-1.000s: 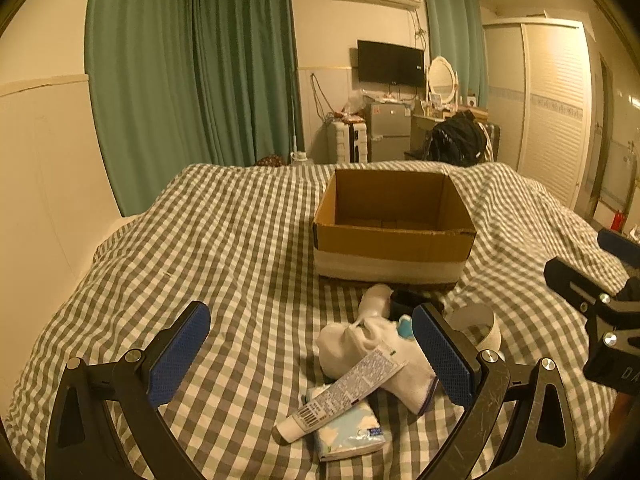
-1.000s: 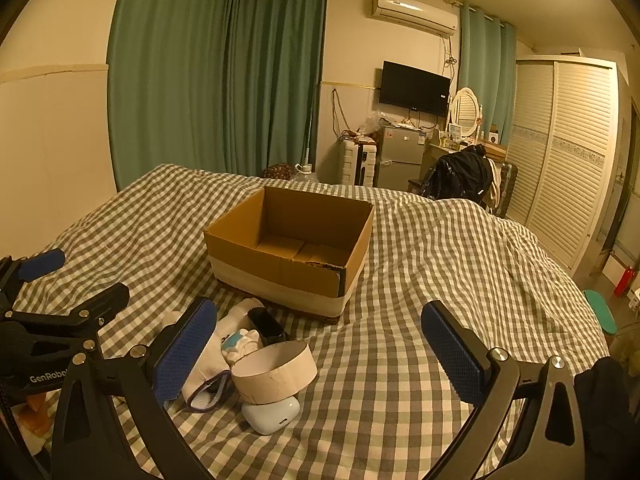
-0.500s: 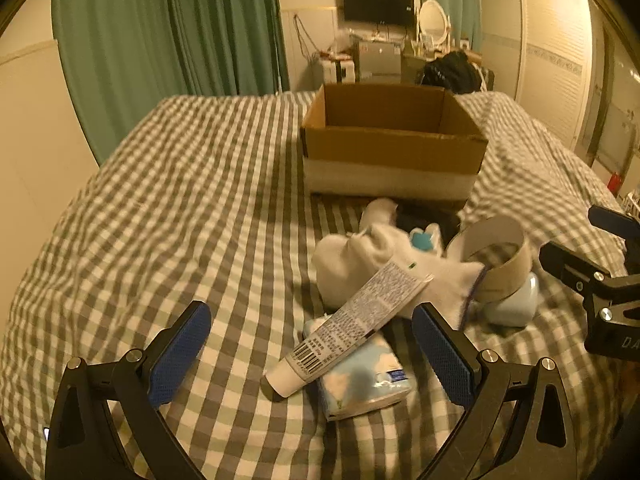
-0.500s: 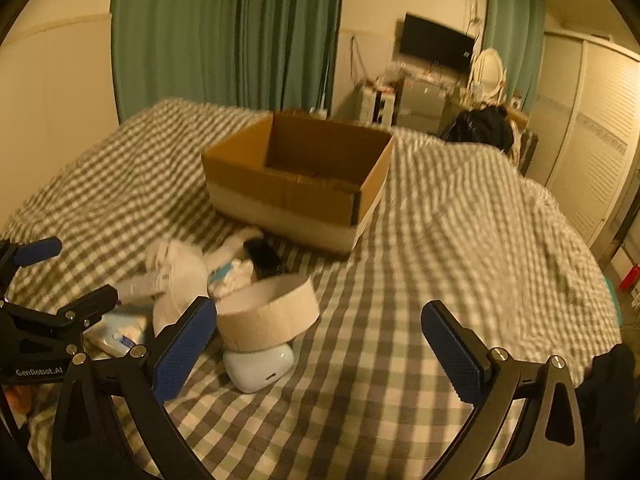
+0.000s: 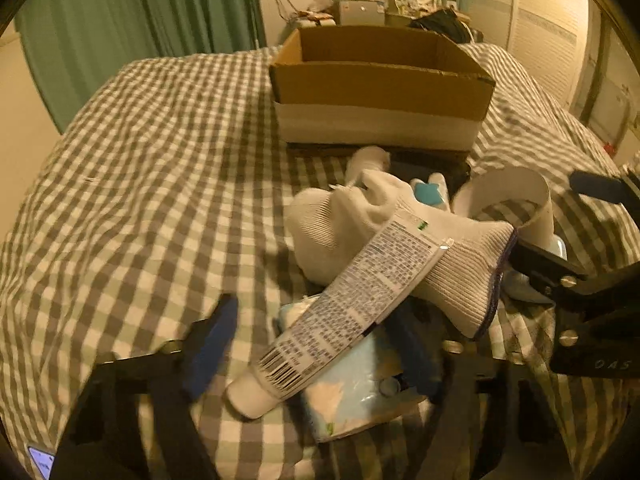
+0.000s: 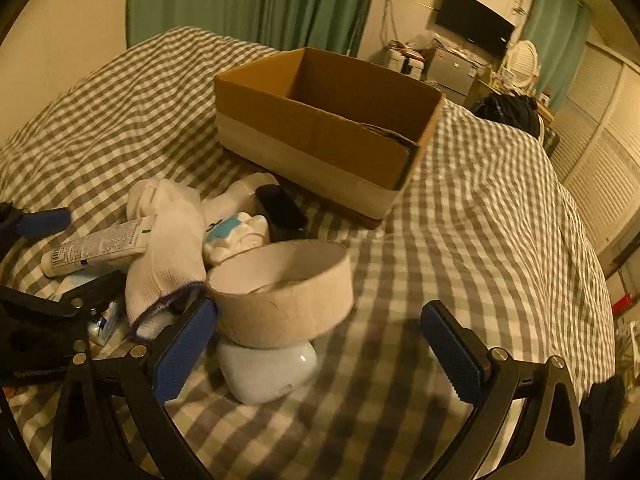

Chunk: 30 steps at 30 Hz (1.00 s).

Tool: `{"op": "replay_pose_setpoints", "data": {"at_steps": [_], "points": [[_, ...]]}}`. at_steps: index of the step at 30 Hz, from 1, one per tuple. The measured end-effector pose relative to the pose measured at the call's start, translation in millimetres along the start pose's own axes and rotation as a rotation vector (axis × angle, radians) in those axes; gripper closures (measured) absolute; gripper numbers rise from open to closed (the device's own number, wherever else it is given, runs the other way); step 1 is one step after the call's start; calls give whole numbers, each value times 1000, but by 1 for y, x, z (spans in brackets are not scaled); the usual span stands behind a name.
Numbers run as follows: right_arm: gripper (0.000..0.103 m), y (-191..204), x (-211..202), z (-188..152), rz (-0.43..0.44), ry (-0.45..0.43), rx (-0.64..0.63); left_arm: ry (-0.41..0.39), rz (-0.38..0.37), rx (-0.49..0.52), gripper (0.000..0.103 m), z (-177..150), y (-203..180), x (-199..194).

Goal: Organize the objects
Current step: 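Grasp the white toothpaste tube with the left gripper and lift it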

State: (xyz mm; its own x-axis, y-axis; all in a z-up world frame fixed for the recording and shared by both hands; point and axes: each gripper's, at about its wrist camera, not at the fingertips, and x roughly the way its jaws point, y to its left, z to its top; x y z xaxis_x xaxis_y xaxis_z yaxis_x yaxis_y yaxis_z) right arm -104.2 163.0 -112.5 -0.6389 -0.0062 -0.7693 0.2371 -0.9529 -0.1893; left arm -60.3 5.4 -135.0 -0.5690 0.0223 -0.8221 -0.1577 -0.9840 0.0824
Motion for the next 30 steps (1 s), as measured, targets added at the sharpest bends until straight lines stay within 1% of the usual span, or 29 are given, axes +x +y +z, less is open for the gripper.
{"op": "replay_pose_setpoints", "data": {"at_steps": [1,3,4,5,6,7,8,12,13,25,30], "points": [[2,3,3,1,1,6,-14,5,-13,3,40,0,-1,1],[9,7,8,4,18,20,-33,2,-22,9,44,0,-1,0],[11,9,10,4,26,25,-39,-2,-24,9,50,0,-2,-1],[18,10,13,5,45,32,-45,-8,-26,7,57,0,-1,-3],[25,12,14,4,57,36,-46,-12,-27,3,58,0,0,-4],[25,12,14,4,67,38,-47,-13,-31,-3,62,0,1,-5],[25,11,13,4,67,37,-46,-12,-36,-12,68,1,3,-6],[25,8,4,0,66,7,-36,-18,-52,-36,76,2,8,-11],[25,8,2,0,64,-2,-34,-21,-56,-37,80,3,9,-12],[27,1,-31,10,70,-99,-11,-86,-55,-49,81,18,21,-35],[28,-4,-55,27,90,-162,-13,-128,-74,-63,81,45,27,-47]]}}
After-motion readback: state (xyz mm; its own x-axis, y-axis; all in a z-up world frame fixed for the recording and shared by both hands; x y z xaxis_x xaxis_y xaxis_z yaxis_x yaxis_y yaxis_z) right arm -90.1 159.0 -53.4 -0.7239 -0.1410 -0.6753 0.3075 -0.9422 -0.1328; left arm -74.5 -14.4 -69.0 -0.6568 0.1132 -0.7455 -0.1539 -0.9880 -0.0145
